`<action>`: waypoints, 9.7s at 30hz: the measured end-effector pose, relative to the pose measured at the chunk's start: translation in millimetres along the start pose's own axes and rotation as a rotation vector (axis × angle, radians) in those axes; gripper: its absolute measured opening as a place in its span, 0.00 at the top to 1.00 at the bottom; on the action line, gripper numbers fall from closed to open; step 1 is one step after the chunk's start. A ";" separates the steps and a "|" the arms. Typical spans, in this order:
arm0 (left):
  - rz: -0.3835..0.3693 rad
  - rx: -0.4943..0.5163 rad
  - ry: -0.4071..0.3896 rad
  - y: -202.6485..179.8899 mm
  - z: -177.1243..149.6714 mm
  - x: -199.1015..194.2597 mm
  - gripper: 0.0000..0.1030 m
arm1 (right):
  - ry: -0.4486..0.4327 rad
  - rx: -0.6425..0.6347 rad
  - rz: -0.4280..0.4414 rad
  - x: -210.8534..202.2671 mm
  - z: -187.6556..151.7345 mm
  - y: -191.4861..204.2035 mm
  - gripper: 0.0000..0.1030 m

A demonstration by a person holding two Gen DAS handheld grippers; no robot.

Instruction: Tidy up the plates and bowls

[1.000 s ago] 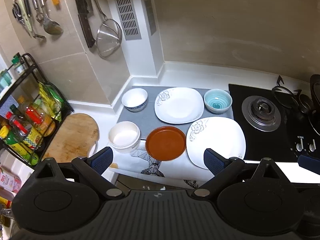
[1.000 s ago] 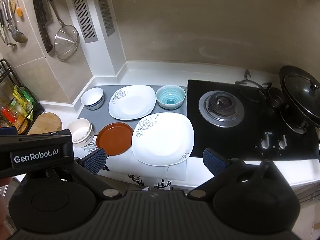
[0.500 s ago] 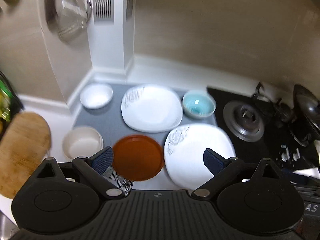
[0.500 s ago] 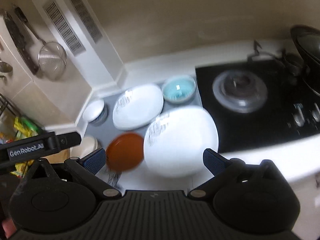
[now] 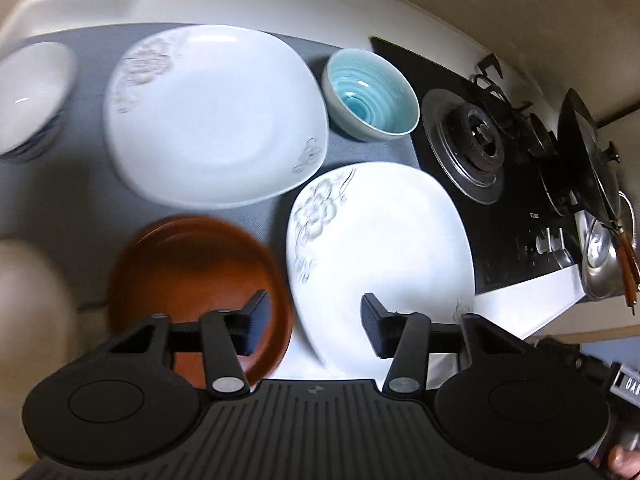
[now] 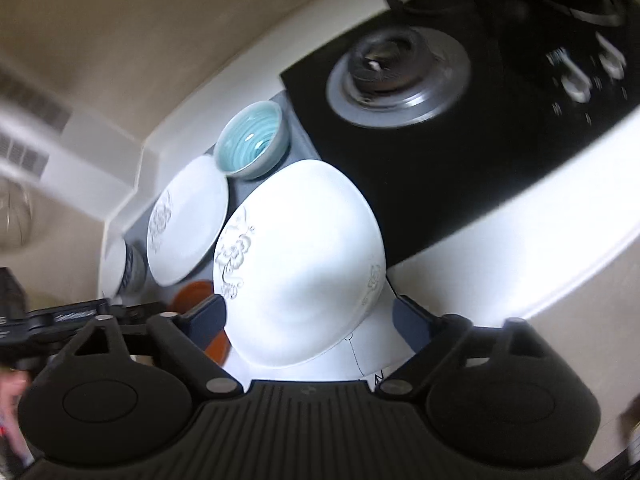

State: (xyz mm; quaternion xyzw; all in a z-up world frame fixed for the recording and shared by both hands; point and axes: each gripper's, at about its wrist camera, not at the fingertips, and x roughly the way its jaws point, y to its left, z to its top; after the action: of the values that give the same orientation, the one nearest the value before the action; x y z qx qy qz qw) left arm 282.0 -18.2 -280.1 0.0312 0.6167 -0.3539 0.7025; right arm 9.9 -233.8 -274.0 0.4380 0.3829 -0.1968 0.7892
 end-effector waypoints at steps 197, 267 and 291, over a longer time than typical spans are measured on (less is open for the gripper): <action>-0.069 -0.555 -0.253 153.4 -3.5 -16.4 0.87 | 0.086 -0.344 0.061 192.9 49.3 152.6 0.69; 0.184 -0.218 0.030 85.7 -53.5 7.9 0.53 | 0.226 -0.450 -0.070 168.3 -31.6 96.9 0.92; 0.241 -0.044 -0.002 20.4 -48.9 -0.6 0.93 | 0.194 -0.594 -0.090 137.2 -29.1 103.5 0.92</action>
State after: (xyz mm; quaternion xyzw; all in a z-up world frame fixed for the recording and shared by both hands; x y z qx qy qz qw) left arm 251.6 20.9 -299.2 0.0894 0.6156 -0.2530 0.7410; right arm 150.5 -150.1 -334.0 0.1876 0.5160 -0.0684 0.8330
